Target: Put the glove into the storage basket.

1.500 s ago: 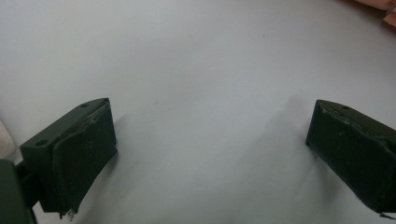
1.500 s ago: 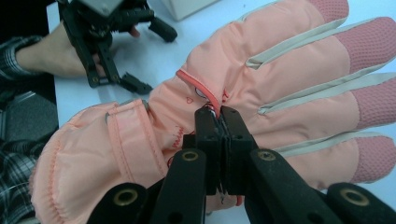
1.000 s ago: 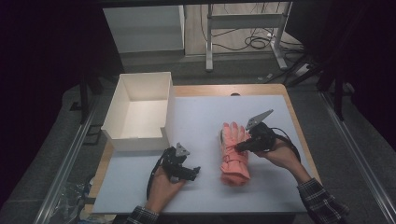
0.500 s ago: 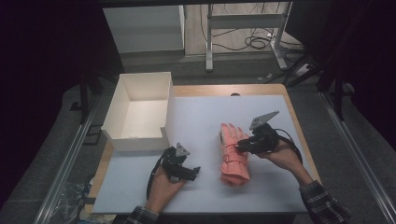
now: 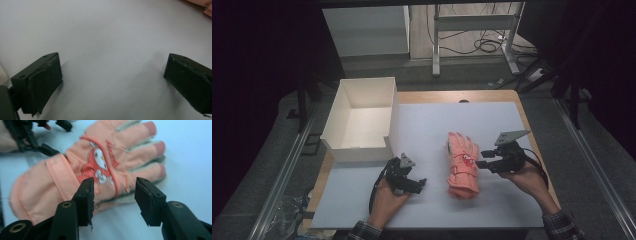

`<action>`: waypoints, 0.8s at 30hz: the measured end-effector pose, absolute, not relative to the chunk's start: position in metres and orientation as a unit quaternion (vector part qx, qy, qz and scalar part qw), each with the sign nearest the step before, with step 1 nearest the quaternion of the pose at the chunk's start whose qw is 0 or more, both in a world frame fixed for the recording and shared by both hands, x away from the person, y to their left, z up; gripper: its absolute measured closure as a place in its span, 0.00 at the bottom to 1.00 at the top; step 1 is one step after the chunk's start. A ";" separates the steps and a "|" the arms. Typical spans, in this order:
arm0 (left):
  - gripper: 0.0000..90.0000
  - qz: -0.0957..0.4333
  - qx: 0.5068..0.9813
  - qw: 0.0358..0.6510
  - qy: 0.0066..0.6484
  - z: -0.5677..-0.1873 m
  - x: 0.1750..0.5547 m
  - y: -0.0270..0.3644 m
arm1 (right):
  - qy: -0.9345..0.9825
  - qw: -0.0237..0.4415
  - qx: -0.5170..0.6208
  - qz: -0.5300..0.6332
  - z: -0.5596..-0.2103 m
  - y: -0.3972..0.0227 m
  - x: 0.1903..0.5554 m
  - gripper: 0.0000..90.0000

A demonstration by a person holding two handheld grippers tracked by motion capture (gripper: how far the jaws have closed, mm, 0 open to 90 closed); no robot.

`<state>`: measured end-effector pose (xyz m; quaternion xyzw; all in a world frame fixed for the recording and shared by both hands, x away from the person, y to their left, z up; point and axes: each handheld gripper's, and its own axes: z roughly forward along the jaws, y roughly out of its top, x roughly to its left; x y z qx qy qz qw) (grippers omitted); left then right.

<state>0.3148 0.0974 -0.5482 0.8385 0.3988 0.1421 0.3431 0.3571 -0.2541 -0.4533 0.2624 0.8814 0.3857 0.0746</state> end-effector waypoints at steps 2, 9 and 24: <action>0.02 0.142 0.839 0.343 0.399 -0.548 0.315 0.097 | 0.874 0.086 0.273 0.394 -0.462 -0.261 0.349 0.55; 0.02 0.142 0.840 0.342 0.398 -0.548 0.315 0.098 | 0.868 0.091 0.284 0.398 -0.481 -0.270 0.330 0.69; 0.02 0.142 0.839 0.342 0.398 -0.548 0.315 0.098 | 0.870 0.038 0.285 0.400 -0.523 -0.270 0.302 0.93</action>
